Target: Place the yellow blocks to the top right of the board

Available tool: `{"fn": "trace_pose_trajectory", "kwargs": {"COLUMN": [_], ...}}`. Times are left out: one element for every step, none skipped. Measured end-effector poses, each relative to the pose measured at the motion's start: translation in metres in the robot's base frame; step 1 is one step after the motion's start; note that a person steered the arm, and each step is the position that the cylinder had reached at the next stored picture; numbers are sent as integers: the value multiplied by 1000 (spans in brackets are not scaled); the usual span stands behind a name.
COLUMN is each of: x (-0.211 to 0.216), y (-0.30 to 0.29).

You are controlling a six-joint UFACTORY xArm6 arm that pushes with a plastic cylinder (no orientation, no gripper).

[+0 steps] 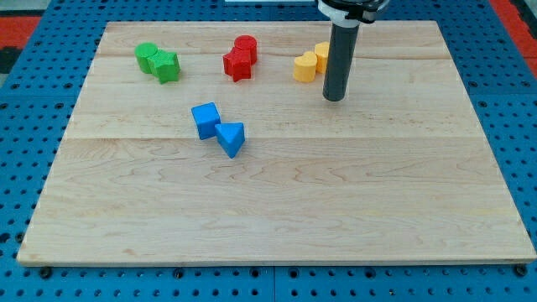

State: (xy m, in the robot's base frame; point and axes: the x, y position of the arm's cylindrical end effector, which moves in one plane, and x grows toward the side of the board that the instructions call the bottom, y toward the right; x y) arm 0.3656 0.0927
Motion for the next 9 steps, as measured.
{"fn": "trace_pose_trajectory", "kwargs": {"x": [0, 0, -2, -3, -4, -44, -57, -60, -65], "y": [0, 0, -6, -55, -118, -85, -13, 11, -7]}}
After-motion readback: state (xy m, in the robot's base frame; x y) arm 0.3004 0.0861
